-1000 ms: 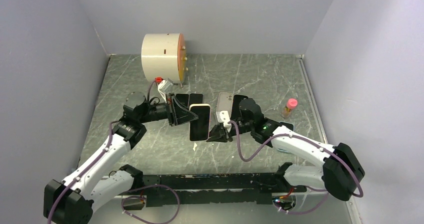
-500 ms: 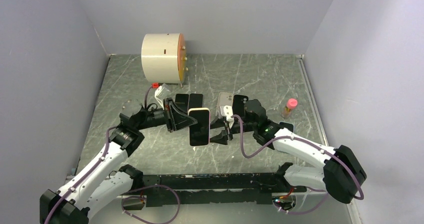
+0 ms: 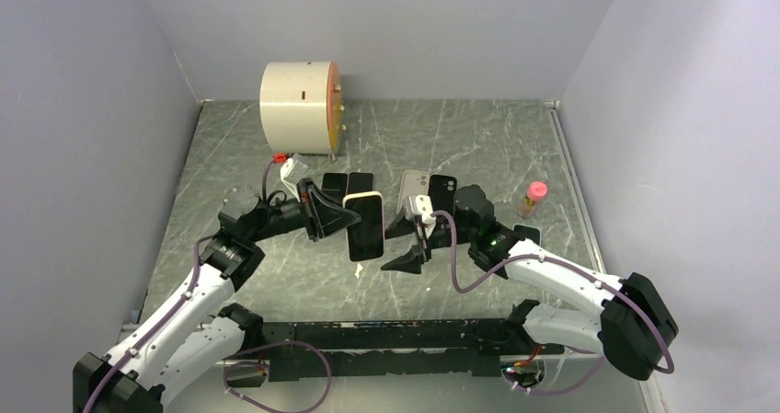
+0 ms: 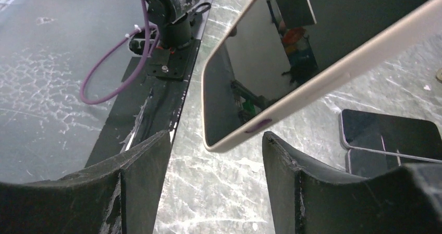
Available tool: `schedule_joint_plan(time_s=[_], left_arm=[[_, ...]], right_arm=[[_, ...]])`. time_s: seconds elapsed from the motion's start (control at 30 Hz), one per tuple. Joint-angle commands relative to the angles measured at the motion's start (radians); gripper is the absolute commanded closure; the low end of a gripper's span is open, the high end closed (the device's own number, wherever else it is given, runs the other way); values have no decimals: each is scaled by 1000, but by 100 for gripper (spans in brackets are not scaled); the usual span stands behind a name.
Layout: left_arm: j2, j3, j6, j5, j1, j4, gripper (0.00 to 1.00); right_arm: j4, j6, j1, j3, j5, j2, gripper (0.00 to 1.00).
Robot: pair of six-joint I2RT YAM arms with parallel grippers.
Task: Take the phone out of the phone case
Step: Remove the phone case from the phone.
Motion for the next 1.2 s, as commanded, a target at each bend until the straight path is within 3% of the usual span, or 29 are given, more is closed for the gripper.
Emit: schedule_joint_plan(time_s=[0.0,0.3,0.7,0.87,1.17], left_arm=[[11,2,-20,9,2,136,98],[13,5,-34,3,2,140,97],[59,40,-75,6,5,113,97],[118,45,-115,20,6,166,98],[238,71,-200,76,38,293,98]], right_arm=[[126,66,4,6,-48,-4,33],[102,36,3,24,-57,43,47],[3,-130,5,13,-42,42,91],[-44,-224,5,21,-17,20,98],[-188,-422,9,98,36,73,99]])
